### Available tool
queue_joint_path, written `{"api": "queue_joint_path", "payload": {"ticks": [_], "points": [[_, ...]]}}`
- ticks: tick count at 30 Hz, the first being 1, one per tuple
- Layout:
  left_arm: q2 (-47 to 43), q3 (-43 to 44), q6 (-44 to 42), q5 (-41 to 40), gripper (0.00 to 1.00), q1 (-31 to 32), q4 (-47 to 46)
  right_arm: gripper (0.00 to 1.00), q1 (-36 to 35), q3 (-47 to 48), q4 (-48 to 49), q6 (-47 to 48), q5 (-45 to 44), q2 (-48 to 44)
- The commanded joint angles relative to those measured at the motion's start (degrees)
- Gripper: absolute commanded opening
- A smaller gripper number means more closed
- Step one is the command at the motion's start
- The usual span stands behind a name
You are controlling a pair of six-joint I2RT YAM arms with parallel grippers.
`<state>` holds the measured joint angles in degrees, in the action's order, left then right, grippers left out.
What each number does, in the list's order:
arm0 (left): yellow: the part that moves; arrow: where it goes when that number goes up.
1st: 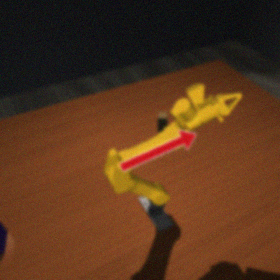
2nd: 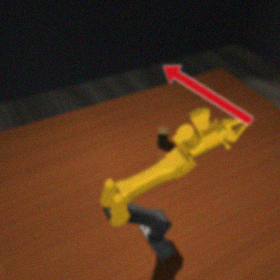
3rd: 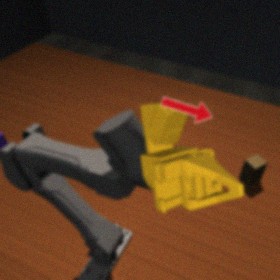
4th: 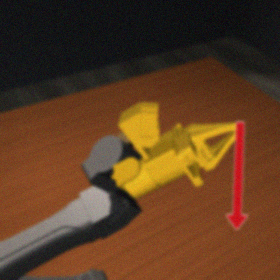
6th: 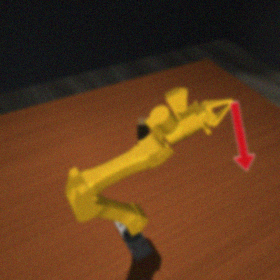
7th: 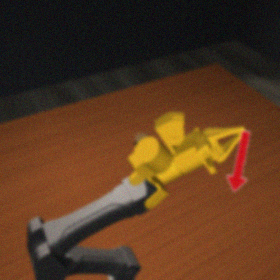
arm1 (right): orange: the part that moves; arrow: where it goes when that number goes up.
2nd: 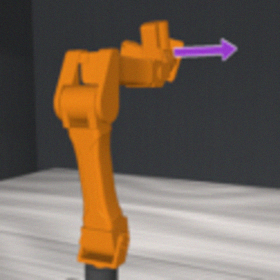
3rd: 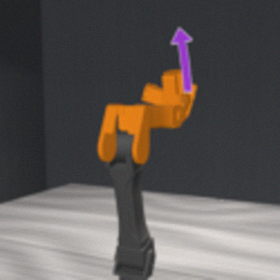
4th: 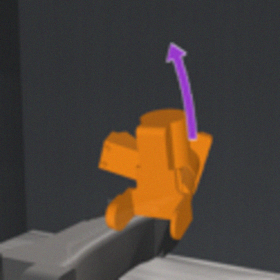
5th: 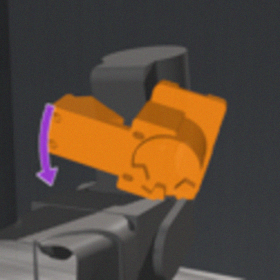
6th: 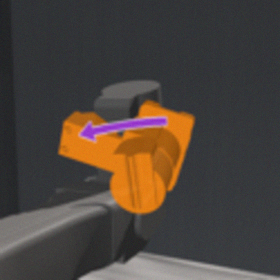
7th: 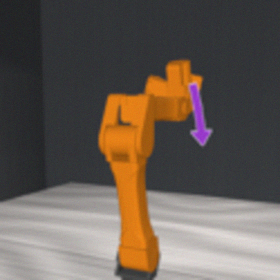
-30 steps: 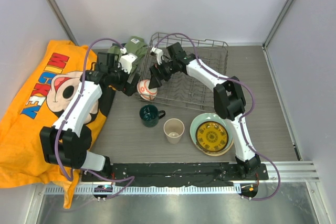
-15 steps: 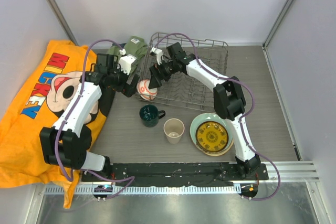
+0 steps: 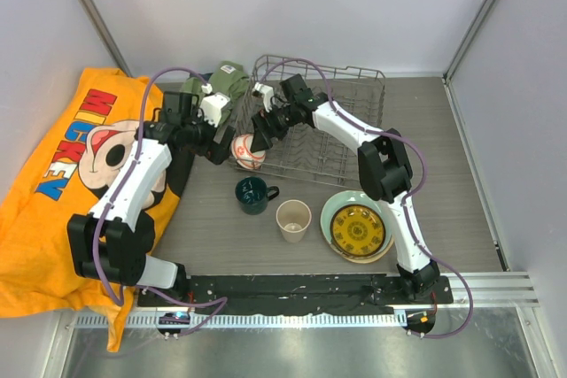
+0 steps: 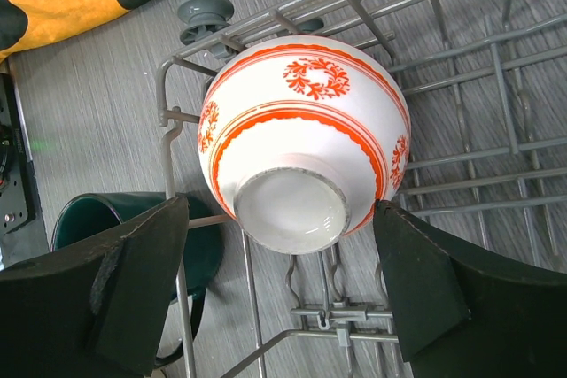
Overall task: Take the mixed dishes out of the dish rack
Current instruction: Pick up the bowl from the dish rack.
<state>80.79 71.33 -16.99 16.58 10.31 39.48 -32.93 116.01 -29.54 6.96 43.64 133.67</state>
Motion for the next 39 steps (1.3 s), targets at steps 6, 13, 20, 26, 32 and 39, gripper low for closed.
{"api": "queue_joint_path", "payload": {"ticks": [6,13,20,26,32,39], "points": [[-1.3,-0.8,-0.6,1.8,1.0,-0.7,-2.5,0.86,-0.4,3.1,0.7,0.2,0.8,1.2],[-1.2,-0.9,-0.7,2.2,1.0,-1.1,-2.7,0.8,-0.4,4.4,0.2,0.1,0.3,2.2],[-0.6,-1.4,-0.8,2.7,0.99,-1.0,-2.9,0.75,-0.5,4.4,-0.2,0.5,0.0,2.2],[-0.2,-1.2,-0.9,2.9,1.0,-1.1,-2.6,0.74,-0.4,4.5,-0.3,0.7,0.0,1.7],[0.0,-1.2,-1.0,3.0,1.0,-1.2,-2.5,0.78,-0.4,4.8,-0.6,0.9,-0.1,1.4],[0.0,-0.9,-1.1,2.9,1.0,-1.2,-2.0,0.78,-0.4,4.8,-1.0,1.6,-0.3,0.8]]}}
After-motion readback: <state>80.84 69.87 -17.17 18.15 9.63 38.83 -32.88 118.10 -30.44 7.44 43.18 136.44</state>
